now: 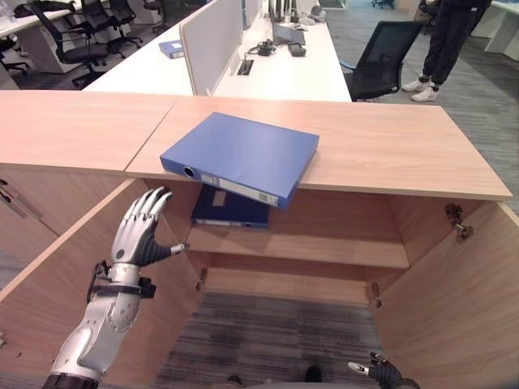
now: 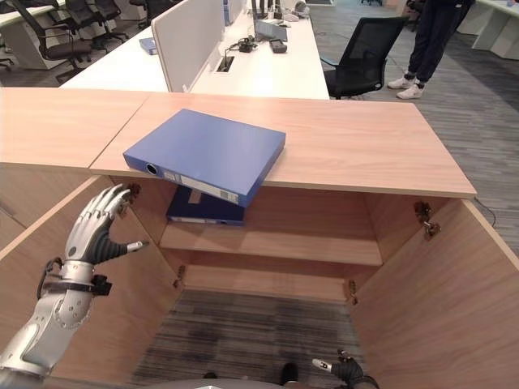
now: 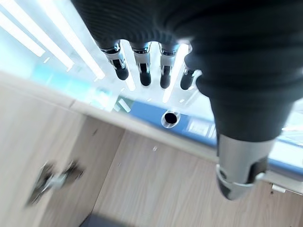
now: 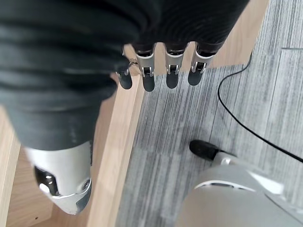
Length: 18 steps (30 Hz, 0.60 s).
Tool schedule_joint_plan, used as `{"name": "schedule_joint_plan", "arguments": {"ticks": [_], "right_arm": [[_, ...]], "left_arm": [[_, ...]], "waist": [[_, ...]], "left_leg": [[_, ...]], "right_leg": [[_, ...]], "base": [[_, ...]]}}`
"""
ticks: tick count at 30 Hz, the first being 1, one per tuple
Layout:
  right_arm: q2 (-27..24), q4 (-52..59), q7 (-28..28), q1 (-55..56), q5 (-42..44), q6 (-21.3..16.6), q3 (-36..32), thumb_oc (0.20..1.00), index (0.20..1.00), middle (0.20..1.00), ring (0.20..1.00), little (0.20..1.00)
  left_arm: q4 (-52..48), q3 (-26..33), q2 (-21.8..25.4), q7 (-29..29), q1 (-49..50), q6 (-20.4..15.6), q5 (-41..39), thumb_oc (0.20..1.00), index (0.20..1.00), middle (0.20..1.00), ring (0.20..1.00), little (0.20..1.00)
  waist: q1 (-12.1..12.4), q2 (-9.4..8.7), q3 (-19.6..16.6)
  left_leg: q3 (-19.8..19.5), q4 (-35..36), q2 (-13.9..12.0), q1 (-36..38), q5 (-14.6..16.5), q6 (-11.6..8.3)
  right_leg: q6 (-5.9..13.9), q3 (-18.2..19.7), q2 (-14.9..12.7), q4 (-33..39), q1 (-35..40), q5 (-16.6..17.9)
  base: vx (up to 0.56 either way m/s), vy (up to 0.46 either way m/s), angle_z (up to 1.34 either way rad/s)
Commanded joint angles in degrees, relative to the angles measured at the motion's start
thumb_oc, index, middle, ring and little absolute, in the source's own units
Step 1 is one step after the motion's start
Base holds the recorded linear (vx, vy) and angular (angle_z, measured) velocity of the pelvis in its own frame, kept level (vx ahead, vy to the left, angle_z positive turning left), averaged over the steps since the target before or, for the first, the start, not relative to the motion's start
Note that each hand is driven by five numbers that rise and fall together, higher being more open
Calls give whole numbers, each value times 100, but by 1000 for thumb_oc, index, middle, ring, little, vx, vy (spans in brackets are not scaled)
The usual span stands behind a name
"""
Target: Put the empty folder in the office cabinet
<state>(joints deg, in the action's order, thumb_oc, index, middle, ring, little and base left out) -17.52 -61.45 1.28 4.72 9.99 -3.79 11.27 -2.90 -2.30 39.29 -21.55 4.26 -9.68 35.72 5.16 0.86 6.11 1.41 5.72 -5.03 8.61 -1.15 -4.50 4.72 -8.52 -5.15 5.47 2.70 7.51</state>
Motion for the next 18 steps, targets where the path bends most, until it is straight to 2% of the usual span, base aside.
{"name": "schedule_joint_plan", "arguments": {"ticks": [1,10,18], "right_arm": [[-98,-163,59,-517,-68,-183,233,1000,1000,1000,1000,1000],[-121,-334,114,-505,-103,-179,209,1000,1000,1000,1000,1000],[-153,-528,211,-478,-44,-176,97,1000,1000,1000,1000,1000]], "left_arm": [[-172,-31,374,-186,-771,-132,328,1000,1000,1000,1000,1000],[55,-565,838,-288,-1673,28,797,1000,1000,1000,1000,1000],[499,-1146,949,-322,-2385,191,1133,1000,1000,1000,1000,1000]], "waist": [[-163,85,138],[-362,218,109],[-488,259,81]], "left_leg": [[61,-72,-122,-266,-17,-324],[196,-72,-169,-199,3,-358],[269,-72,-160,-251,-16,-374]], "right_leg": [[309,60,11,-47,780,-1167],[352,179,38,-47,736,-1110],[367,170,20,-47,730,-1113]], "base": [[0,0,0],[7,1,-7],[1,7,-5]]}}
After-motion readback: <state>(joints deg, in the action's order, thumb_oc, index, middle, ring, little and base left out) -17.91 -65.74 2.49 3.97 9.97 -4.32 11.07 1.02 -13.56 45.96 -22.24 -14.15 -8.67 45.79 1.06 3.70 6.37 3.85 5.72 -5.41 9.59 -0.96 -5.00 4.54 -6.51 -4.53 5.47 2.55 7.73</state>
